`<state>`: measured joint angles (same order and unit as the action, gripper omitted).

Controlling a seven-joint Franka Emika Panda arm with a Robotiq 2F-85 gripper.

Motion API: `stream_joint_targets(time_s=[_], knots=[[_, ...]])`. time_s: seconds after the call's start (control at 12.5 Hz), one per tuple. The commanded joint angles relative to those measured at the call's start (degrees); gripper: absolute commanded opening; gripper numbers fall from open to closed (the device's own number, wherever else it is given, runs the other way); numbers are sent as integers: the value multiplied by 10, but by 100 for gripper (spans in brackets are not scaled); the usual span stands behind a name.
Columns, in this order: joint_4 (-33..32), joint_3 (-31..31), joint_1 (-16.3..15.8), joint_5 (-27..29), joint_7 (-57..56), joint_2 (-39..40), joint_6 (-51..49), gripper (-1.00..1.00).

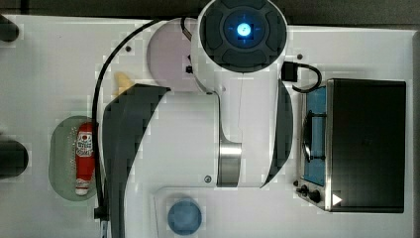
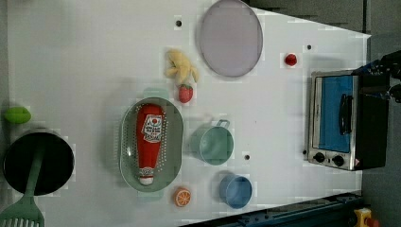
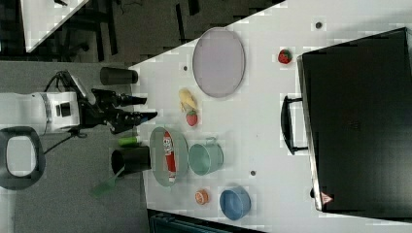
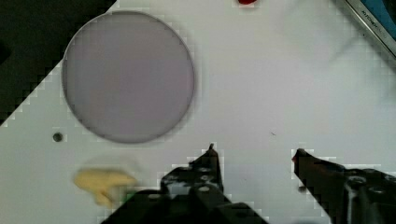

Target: Pick ketchup from strainer and place it on the table

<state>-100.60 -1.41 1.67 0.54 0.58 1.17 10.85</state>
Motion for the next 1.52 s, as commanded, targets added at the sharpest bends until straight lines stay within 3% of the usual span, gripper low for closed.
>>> stream_joint_targets(time_s=[0.08, 0.24, 1.12, 1.52], knots=[[-79, -61, 55, 7, 32, -139, -89, 58], [-79, -81, 50, 11, 32, -133, -75, 99], [-85, -364, 25, 13, 32, -6, 64, 100], [-151, -440, 20, -12, 32, 69, 195, 100]])
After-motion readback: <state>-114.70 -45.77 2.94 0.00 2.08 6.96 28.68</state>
